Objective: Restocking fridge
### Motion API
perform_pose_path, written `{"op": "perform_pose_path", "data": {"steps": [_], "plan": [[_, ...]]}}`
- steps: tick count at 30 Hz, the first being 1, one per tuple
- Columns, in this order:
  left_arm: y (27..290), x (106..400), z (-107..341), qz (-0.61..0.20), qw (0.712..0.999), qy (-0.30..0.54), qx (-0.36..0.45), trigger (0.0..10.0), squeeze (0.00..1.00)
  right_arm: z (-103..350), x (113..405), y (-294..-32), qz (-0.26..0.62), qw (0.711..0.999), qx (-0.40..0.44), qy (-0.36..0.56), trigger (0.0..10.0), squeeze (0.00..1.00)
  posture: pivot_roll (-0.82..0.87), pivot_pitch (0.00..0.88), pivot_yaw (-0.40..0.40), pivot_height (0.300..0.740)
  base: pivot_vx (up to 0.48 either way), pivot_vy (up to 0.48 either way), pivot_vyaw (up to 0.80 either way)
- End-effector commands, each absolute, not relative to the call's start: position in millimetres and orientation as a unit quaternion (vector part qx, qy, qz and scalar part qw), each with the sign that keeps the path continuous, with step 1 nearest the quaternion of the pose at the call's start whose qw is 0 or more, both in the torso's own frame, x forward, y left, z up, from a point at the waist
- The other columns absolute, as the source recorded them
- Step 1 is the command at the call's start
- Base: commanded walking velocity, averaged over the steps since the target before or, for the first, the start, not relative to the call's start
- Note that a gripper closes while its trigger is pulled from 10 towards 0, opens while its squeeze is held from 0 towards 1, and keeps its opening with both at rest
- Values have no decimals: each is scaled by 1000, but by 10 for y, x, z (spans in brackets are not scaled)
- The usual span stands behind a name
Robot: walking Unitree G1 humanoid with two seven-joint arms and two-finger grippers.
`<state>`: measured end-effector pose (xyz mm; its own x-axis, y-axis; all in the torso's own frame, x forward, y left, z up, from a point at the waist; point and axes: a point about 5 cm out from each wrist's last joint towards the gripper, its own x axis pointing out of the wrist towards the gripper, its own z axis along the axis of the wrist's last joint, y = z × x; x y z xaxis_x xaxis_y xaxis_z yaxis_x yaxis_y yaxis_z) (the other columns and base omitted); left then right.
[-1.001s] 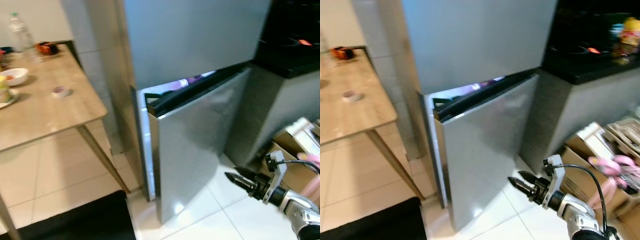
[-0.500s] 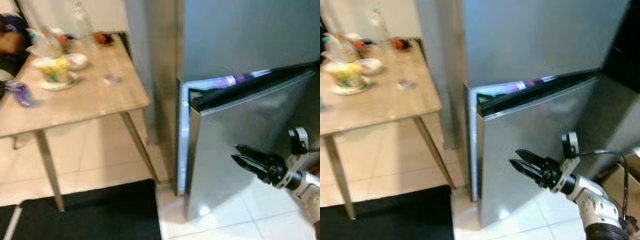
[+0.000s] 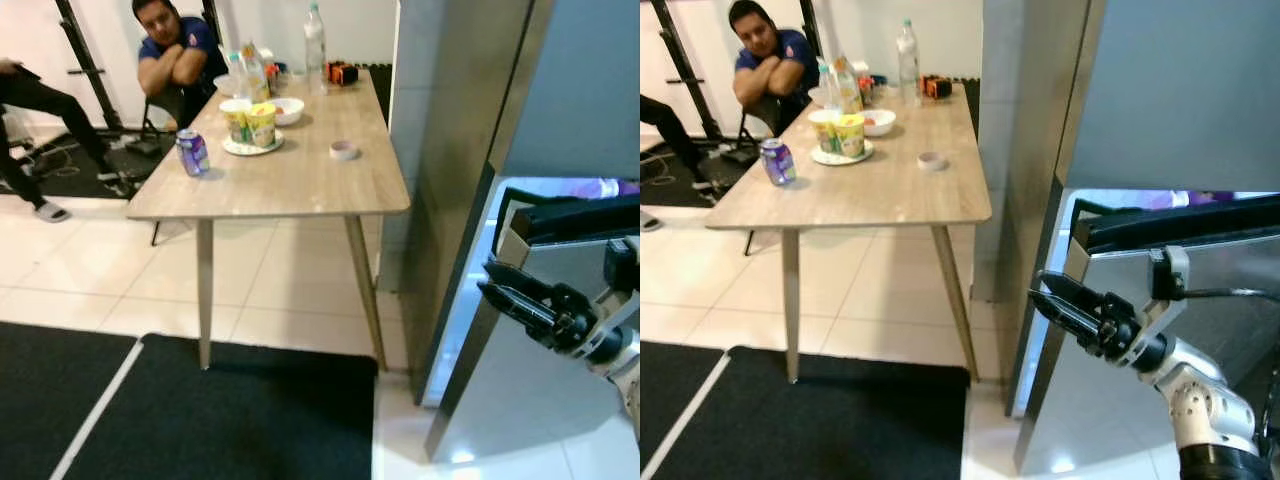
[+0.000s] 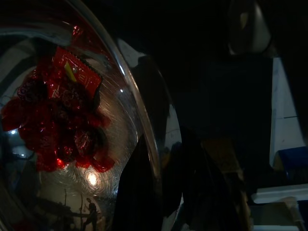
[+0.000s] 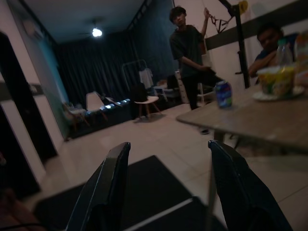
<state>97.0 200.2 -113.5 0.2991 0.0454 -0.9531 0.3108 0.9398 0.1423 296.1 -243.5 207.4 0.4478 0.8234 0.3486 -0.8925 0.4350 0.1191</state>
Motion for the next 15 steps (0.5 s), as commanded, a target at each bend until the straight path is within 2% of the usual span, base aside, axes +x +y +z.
{"op": "perform_pose_path", "data": {"steps": [1,2,3,8,10,11,12,15], "plan": [[2002,941,-1142,-80,792,587,148,10000,0,2147,2958,-2464,505,845,119,-129,10000,0,-107,13,-4,740,0,-480,0],[2002,941,-1142,-80,792,587,148,10000,0,2147,2958,-2464,505,845,119,-129,10000,0,-107,13,-4,740,0,-480,0],[1981,941,-1144,-77,795,585,141,10000,0,2333,2980,-2420,513,842,81,-149,10000,0,-107,13,-4,740,0,0,0],[1974,938,-1146,-78,795,586,140,10000,0,2435,2969,-2408,521,838,50,-155,10000,0,-108,13,-6,740,0,0,0],[1964,934,-1148,-81,794,586,139,10000,0,2522,2992,-2355,527,839,-31,-129,10000,0,-111,14,-6,740,0,0,0],[1964,934,-1148,-81,794,586,139,10000,0,2522,2992,-2355,527,839,-31,-129,10000,0,-111,14,-6,740,0,0,0],[1961,932,-1149,-82,794,586,138,10000,0,2543,3036,-2326,517,845,-89,-106,10000,0,-111,14,-6,740,0,0,0],[1956,935,-1149,-82,795,586,137,10000,0,2574,3105,-2316,504,846,-155,-80,10000,0,-108,13,-12,740,0,0,0]]}}
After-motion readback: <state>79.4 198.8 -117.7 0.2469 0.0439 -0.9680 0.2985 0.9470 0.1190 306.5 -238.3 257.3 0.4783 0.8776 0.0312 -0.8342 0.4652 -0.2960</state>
